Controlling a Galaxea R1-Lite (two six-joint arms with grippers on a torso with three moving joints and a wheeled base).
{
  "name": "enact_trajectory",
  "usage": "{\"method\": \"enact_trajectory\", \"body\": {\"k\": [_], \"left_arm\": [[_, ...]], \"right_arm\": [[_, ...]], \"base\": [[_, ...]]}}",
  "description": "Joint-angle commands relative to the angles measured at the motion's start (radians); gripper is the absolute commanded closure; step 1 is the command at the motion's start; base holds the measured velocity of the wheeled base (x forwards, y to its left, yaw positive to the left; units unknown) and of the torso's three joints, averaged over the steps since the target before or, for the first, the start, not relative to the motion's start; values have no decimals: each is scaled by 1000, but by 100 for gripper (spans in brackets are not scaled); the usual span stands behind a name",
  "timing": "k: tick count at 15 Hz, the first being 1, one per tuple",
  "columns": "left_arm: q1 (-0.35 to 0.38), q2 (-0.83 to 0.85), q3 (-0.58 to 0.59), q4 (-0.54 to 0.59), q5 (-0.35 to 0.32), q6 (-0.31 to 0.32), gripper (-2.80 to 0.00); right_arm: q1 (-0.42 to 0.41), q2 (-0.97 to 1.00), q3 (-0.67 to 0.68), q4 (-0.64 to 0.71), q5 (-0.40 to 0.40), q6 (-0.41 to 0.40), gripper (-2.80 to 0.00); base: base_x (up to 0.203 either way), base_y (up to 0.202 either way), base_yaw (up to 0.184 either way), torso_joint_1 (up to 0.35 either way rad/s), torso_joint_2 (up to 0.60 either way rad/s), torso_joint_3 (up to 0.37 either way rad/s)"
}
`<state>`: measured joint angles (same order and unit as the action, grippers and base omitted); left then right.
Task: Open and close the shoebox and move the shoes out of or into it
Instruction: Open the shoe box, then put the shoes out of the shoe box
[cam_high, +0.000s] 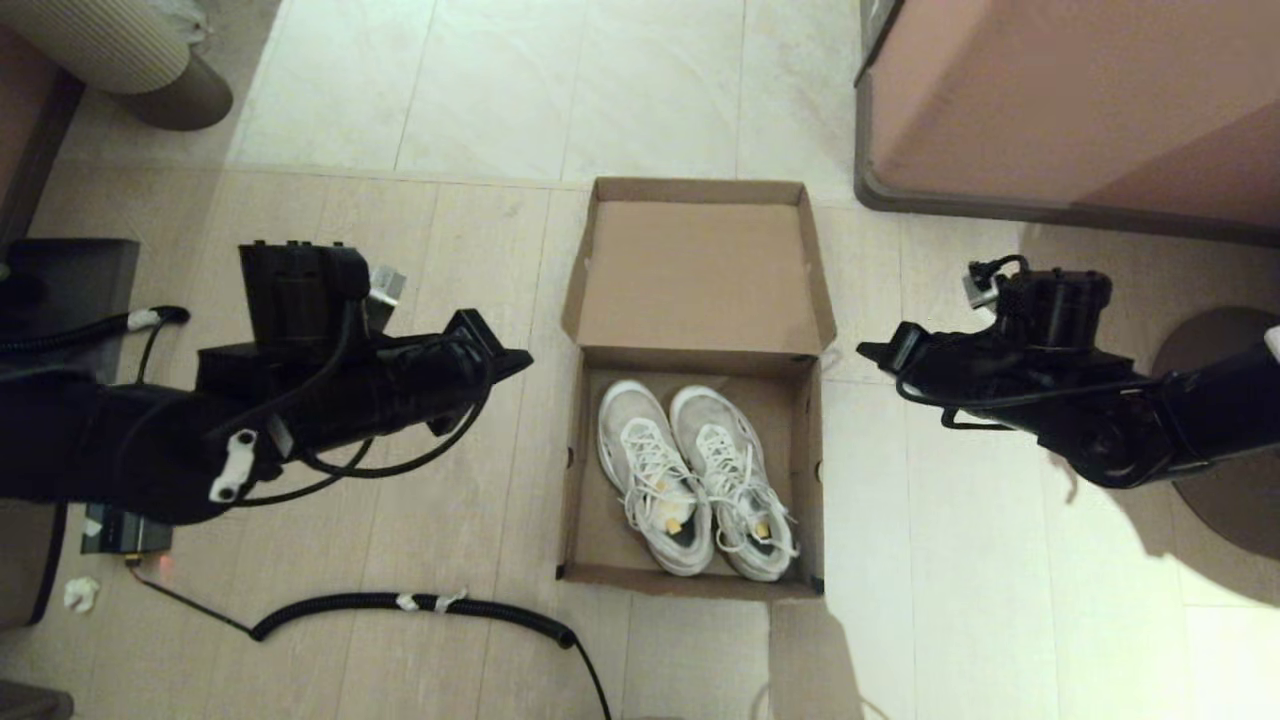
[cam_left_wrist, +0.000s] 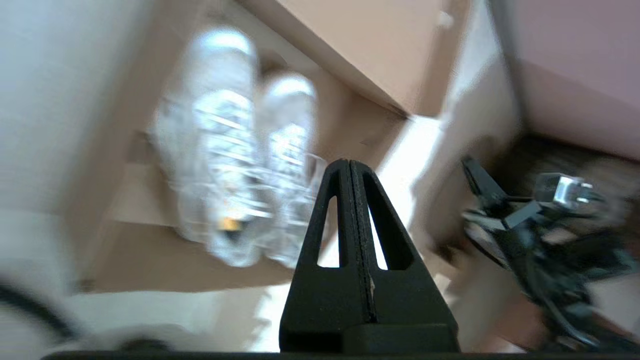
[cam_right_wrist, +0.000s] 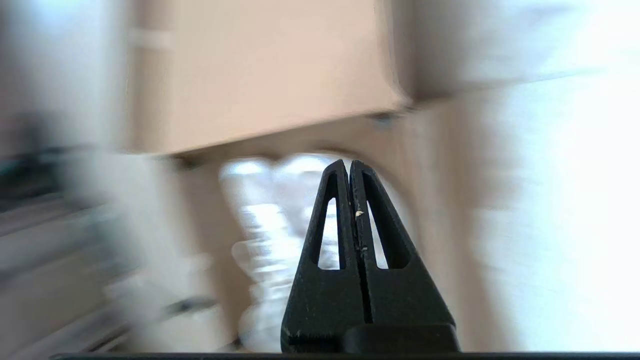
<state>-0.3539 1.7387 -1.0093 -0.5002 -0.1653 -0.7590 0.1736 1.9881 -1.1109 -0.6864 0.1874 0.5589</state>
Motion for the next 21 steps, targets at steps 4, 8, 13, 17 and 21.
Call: {"method": "enact_trajectory", "body": {"k": [4,8,13,17,21], "left_arm": [[189,-327,260,-2,67,133,0],[487,-428,431,-12,53,154,0],[542,-454,498,-18,44,181,0],[543,-524,529,-14,41,180,0],[543,-507,522,-20,37,178,0]], "right_arm": [[335,-129,51,279,-362,-123,0],[394,-37,76,275,-373,-213,0],[450,86,212,30,-422,-248,-280],[551,168,266,-62,-560,-247,-280],[565,297,179,-67,-638,-256,-280]], "base": [[0,0,0,0,0,0],[0,0,0,0,0,0],[0,0,0,0,0,0],[0,0,0,0,0,0],[0,0,0,0,0,0]]}}
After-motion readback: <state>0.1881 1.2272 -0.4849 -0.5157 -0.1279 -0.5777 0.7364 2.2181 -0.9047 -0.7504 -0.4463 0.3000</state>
